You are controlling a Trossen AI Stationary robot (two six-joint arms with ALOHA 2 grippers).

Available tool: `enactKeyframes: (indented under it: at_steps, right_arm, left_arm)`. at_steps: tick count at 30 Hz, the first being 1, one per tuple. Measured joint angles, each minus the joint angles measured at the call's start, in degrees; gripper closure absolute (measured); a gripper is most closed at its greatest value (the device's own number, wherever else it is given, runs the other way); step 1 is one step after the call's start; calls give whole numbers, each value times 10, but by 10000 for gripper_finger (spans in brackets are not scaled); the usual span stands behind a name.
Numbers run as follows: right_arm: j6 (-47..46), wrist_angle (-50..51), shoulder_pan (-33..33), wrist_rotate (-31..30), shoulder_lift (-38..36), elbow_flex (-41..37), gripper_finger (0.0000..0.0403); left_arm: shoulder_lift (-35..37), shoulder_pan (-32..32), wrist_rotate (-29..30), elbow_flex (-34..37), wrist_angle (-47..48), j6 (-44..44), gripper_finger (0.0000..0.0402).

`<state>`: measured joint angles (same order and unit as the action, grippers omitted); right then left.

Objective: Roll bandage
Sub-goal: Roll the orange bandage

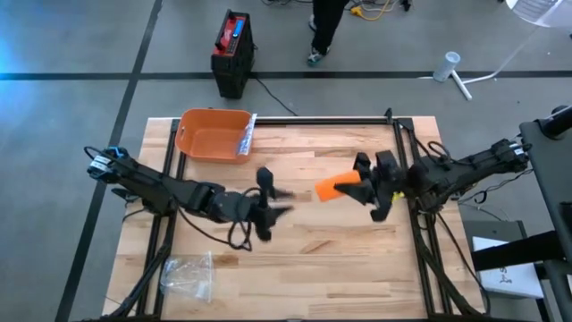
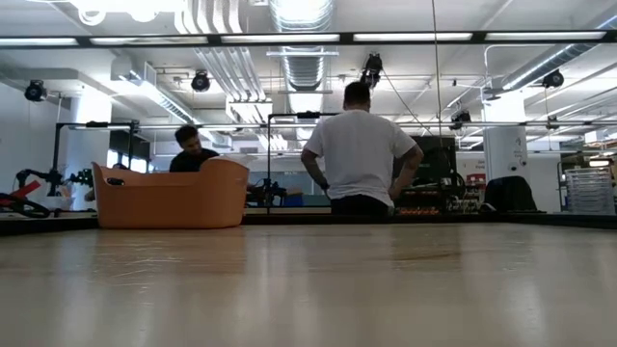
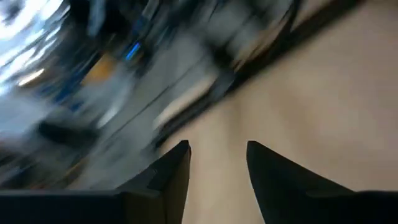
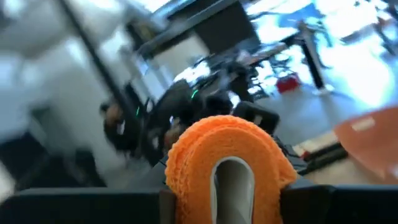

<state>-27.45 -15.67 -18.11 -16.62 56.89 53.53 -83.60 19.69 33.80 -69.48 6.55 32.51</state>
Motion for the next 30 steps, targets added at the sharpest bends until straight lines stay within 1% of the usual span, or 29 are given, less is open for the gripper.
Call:
enactKeyframes:
  at_steps: [2, 3, 5, 7, 8, 11, 14, 17, 19, 22, 26, 28, 30]
  right_arm:
    - [66, 5, 0, 46, -2, 5, 323]
    - [99, 1, 0, 75, -3, 9, 323]
    - [167, 3, 0, 128, -5, 13, 323]
    - [225, 5, 0, 160, -3, 15, 323]
    - [251, 8, 0, 168, -1, 15, 323]
    - [326, 21, 0, 168, -2, 15, 323]
    - [387, 40, 0, 166, -4, 15, 319]
    - [432, 48, 0, 166, -3, 15, 318]
    - [452, 48, 0, 165, -2, 15, 320]
    - [478, 48, 0, 151, -2, 15, 321]
    - [503, 56, 0, 120, 0, 15, 319]
    - [514, 55, 0, 117, 2, 15, 319]
    - [526, 54, 0, 107, 5, 15, 321]
  left_arm:
    - [0, -3, -98, 0, -51, -21, 258]
    - [0, -3, -134, 0, -80, -29, 263]
    - [-6, -5, -182, -1, -149, -41, 270]
    - [-12, -6, -201, -1, -207, -51, 275]
    - [-16, -6, -205, -1, -236, -58, 277]
    - [-29, -7, -209, -1, -303, -75, 273]
    - [-40, -8, -206, -1, -340, -78, 251]
    - [-48, -11, -164, -1, -369, -76, 214]
    - [-50, -14, -150, -1, -384, -83, 185]
    - [-59, -20, -150, -1, -416, -116, 138]
    - [-72, -26, -160, -1, -431, -138, 80]
    - [-79, -27, -175, -1, -443, -144, 56]
    - [-86, -27, -178, -1, -457, -147, 39]
